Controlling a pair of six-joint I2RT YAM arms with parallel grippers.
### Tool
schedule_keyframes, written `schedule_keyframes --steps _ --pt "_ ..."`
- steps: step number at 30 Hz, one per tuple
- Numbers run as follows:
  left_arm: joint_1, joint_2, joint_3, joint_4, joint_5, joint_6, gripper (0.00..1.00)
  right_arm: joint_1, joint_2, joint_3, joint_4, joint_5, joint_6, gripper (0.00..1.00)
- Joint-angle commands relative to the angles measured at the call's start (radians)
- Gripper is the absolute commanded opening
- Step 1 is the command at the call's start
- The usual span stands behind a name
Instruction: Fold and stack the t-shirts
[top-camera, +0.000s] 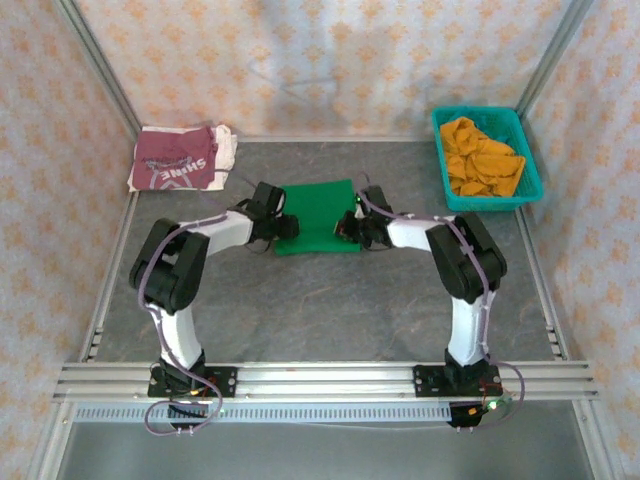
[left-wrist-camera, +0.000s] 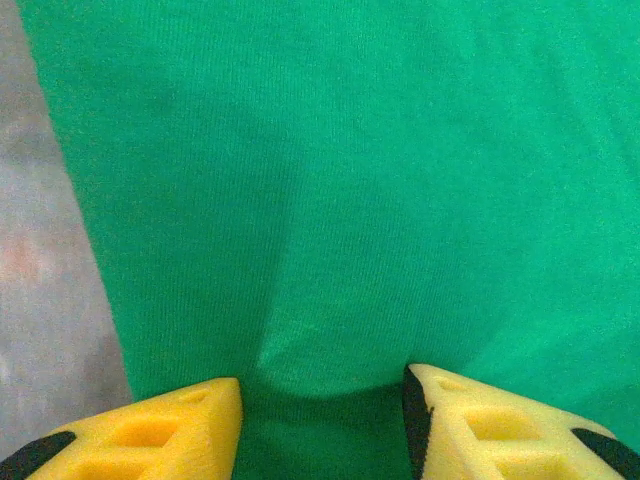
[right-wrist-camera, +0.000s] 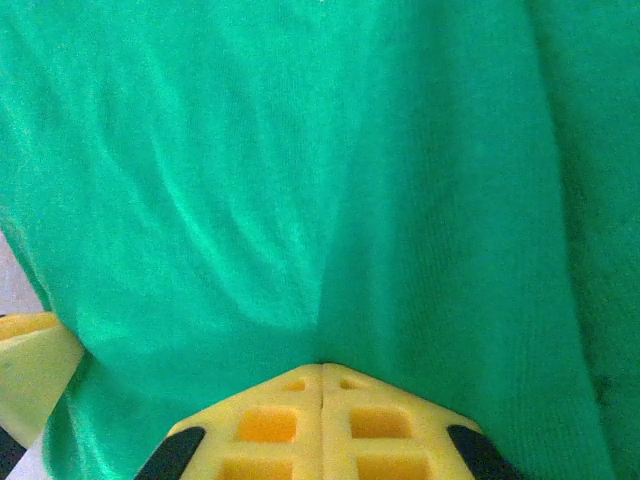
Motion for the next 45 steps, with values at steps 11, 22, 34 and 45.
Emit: schedule_keyframes --steps 11,22,34,45 --pt "0.123 -0.163 0.079 -0.204 0.031 -0.091 0.59 -0.055 -0.24 0.06 -0.225 0.155 0.053 0.42" --pt "0.101 0.013 0.176 -0.279 0.063 0.013 0.7 -0.086 -0.065 0.209 -0.374 0.207 -0.067 0.78" --pt "0.013 0.105 0.202 -0.232 0.128 -0.012 0.65 -0.083 0.034 0.169 -0.256 0.052 -0.038 0.7" --pt "-0.01 0.164 0.211 -0.091 0.215 -0.073 0.52 -0.082 0.068 0.133 -0.142 -0.027 0.028 0.65"
